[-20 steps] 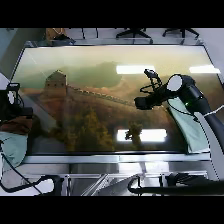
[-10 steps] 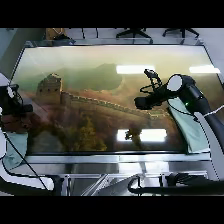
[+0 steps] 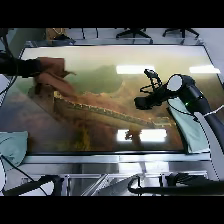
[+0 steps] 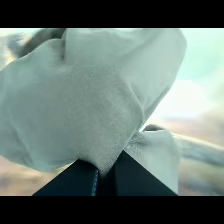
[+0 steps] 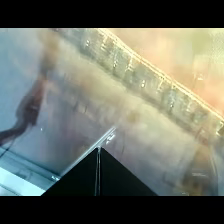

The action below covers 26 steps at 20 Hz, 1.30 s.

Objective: Fold the shirts.

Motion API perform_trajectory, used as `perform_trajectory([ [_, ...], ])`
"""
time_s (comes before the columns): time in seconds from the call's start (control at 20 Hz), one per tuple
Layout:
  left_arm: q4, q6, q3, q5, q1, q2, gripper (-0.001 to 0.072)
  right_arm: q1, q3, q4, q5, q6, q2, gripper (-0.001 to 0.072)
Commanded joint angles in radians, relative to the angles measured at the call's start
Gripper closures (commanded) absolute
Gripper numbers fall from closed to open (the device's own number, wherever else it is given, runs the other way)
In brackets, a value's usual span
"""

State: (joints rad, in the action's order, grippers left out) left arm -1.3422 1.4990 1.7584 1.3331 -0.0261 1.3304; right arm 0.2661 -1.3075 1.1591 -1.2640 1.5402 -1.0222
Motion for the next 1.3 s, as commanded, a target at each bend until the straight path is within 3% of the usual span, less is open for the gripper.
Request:
perform_trajectory([
  [0.0, 0.086, -0.004, -0.078, 0.027, -0.19, -0.063, 0.0693, 0.0, 0.0, -0.004, 0.0, 0.001, 0.0, 0.0692],
  [0.1, 0.086, 0.037, -0.186, -0.012, -0.296, -0.06, 0.0684, 0.0, 0.0, -0.009, -0.027, 0.001, 0.0, 0.0691],
  [0.15, 0.086, 0.038, -0.238, -0.039, -0.347, -0.054, 0.0607, -0.001, 0.0, -0.011, -0.043, 0.001, 0.0, 0.0691],
  [0.2, 0.086, 0.039, -0.269, -0.049, -0.386, -0.043, 0.0249, -0.001, 0.0, -0.011, -0.056, 0.001, 0.0, 0.0691],
  [0.25, 0.085, 0.055, -0.292, -0.051, -0.414, -0.032, -0.0001, -0.001, 0.0, -0.011, -0.069, 0.0, 0.0, 0.0691],
  [0.5, 0.078, 0.058, -0.28, 0.066, -0.372, -0.033, 0.0, -0.011, -0.009, -0.003, -0.08, 0.0, 0.001, 0.0684],
  [0.55, 0.077, 0.048, -0.306, 0.085, -0.336, -0.056, 0.0, -0.02, -0.009, -0.003, -0.08, 0.0, 0.001, 0.0626],
  [0.6, 0.078, 0.047, -0.355, 0.089, -0.298, -0.086, 0.0, -0.032, -0.008, -0.003, -0.08, 0.0, 0.0, 0.039],
  [0.65, 0.08, 0.047, -0.428, 0.079, -0.262, -0.122, 0.0, -0.044, -0.008, -0.001, -0.08, 0.0, -0.001, 0.0245],
  [0.8, 0.18, 0.046, -0.733, -0.021, -0.201, -0.243, 0.0, -0.044, -0.006, 0.008, -0.098, -0.046, -0.033, 0.0253],
  [0.95, 0.43, -0.008, -1.068, -0.315, -0.222, -0.344, 0.0001, -0.034, 0.013, 0.006, -0.106, -0.141, -0.1, 0.0252],
  [1.05, 0.579, -0.056, -1.237, -0.535, -0.284, -0.367, 0.0, -0.016, 0.025, 0.004, -0.107, -0.218, -0.158, 0.0249],
  [1.25, 0.744, -0.112, -1.338, -0.774, -0.477, -0.291, 0.0, 0.024, 0.026, -0.053, -0.105, -0.347, -0.249, 0.0248],
])
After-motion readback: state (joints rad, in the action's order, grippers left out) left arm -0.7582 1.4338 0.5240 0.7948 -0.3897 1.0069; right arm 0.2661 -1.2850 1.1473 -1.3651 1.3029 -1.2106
